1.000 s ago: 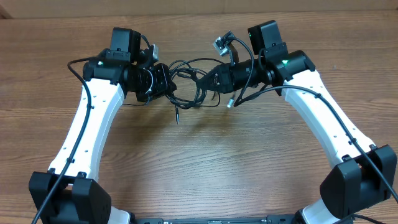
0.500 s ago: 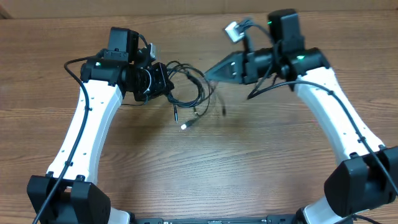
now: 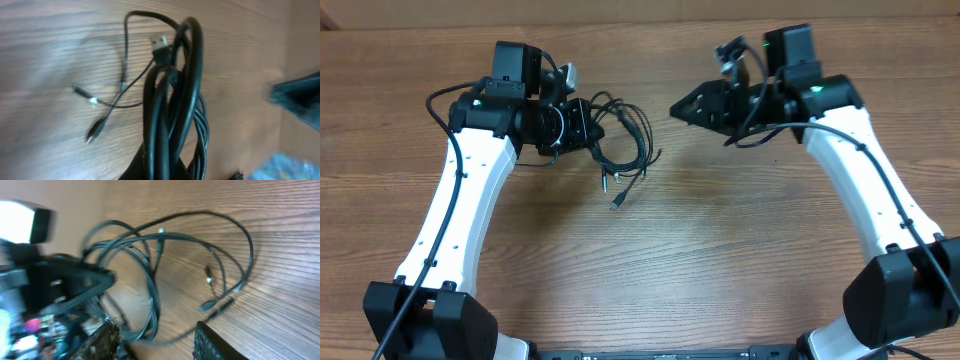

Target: Untangle cables

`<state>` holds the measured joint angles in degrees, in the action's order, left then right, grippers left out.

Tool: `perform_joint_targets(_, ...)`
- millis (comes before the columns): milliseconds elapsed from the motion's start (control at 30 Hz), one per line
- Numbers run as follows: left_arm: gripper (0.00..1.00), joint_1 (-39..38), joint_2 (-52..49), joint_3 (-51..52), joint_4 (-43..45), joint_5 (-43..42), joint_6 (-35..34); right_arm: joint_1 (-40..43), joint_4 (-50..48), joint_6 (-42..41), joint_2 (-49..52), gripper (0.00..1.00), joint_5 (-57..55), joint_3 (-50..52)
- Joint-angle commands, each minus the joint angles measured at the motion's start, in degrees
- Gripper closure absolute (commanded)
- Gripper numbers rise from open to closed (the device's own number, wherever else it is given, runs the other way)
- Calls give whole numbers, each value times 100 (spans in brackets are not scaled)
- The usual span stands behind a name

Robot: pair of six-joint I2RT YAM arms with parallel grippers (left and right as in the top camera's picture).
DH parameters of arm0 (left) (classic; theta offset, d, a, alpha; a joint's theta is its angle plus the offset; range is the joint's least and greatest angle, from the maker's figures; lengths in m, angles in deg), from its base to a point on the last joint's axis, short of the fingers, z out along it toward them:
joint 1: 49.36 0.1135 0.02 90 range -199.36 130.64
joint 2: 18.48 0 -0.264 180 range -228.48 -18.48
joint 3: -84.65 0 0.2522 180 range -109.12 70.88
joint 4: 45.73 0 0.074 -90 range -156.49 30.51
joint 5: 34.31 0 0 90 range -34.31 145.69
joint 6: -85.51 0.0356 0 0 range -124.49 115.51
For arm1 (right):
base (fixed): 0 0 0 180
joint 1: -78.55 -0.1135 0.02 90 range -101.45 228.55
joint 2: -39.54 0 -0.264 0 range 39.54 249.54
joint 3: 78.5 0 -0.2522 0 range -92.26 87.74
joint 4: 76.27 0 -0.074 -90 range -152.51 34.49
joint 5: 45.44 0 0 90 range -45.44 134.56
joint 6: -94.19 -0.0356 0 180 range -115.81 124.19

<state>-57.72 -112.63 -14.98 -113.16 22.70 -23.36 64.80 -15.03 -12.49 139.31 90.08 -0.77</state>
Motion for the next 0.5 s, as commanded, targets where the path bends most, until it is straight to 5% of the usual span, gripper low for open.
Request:
perform_joint_targets(0,96,39,-26,-48,258,-1394,1305,-363,44,-4,-192,51,-1064,-46)
perform_joint_targets(467,96,42,-26,-48,210,-791,573,-1038,107,345,-170,50,-1440,9)
